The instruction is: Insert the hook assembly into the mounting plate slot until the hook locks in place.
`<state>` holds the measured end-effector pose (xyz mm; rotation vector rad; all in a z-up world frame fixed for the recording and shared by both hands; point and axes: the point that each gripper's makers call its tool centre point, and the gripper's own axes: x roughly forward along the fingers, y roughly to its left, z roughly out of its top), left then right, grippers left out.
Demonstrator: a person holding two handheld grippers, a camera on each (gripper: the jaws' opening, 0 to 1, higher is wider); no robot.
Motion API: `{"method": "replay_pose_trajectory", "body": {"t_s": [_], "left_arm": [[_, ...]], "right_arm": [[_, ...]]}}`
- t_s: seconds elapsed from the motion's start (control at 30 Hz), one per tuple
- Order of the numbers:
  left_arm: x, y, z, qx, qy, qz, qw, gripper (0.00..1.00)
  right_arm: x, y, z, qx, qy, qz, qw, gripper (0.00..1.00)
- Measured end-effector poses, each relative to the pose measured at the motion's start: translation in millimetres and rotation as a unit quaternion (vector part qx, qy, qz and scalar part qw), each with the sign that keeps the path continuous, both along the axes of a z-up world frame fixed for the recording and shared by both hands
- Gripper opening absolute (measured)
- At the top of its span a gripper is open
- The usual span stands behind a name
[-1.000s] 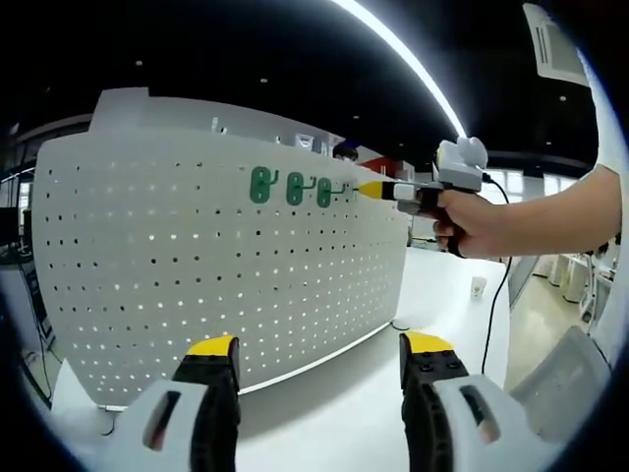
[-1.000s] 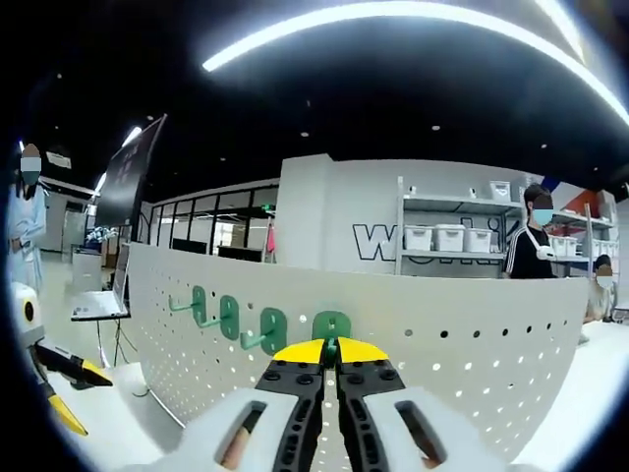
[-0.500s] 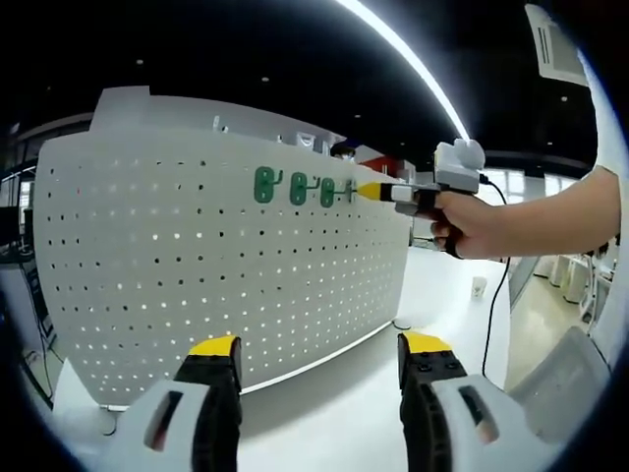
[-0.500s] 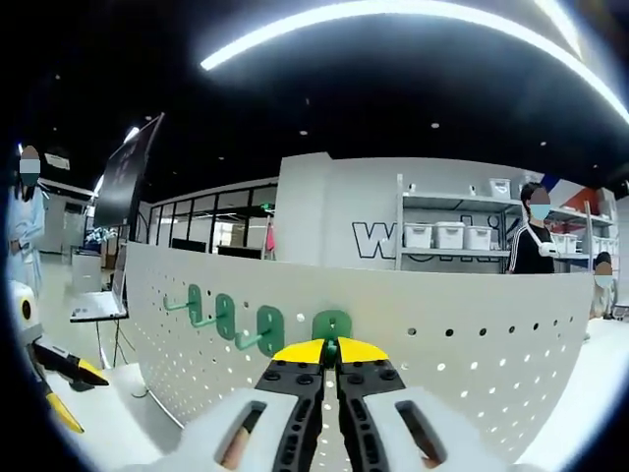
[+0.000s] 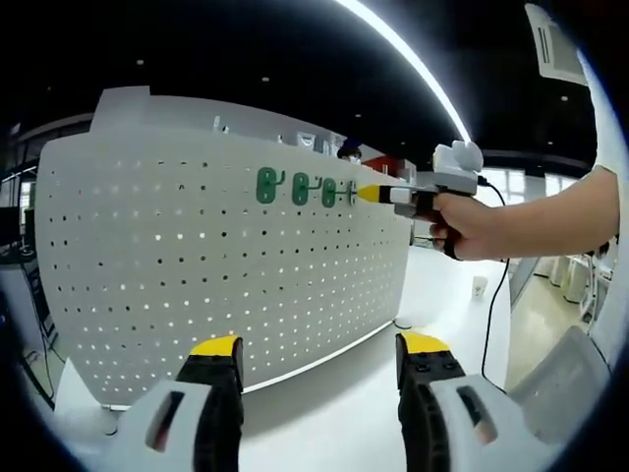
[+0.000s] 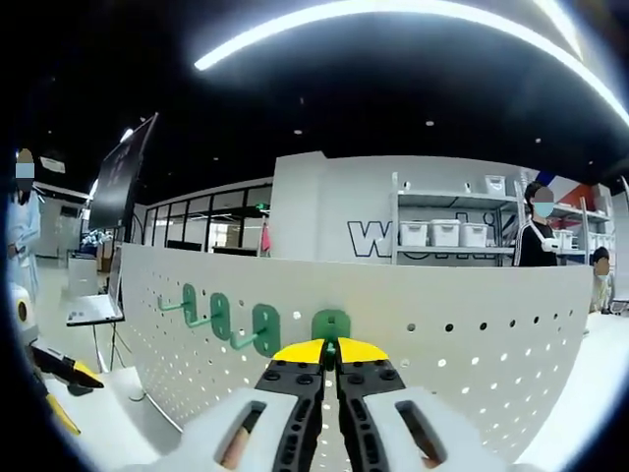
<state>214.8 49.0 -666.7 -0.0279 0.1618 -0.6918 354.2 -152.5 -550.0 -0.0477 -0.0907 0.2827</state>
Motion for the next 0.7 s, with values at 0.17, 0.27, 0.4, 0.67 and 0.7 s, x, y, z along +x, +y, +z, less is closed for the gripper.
{"method": "replay_pose_trajectory", "body": {"t_s": [0.17, 0.27, 0.4, 0.67, 0.7], "left_arm": [[-1.1, 0.6, -0.9, -0.001, 0.002, 0.001, 1.0, 0.65], [-1.7, -0.1, -1.8, -0.001, 0.003, 0.0, 1.0, 0.65], [-2.1, -0.7, -1.7, 0.0, 0.002, -0.001, 1.0, 0.65], [-0.8, 0.4, 0.3, -0.004, 0.001, 0.0, 1.0, 0.65], [-0.6, 0.5, 0.5, -0.003, -0.001, 0.001, 1.0, 0.65]], "right_arm": [[0.6, 0.5, -0.2, -0.001, 0.002, -0.01, 0.9999, 0.01], [0.5, 1.9, -0.1, -0.005, 0.003, -0.025, 0.9997, 0.01], [3.1, 2.2, -0.5, -0.004, 0.007, -0.043, 0.9991, 0.01], [7.2, 1.3, -0.4, 0.016, 0.011, -0.069, 0.9974, 0.01], [6.9, 0.8, -0.3, 0.023, 0.011, -0.073, 0.997, 0.01]]}}
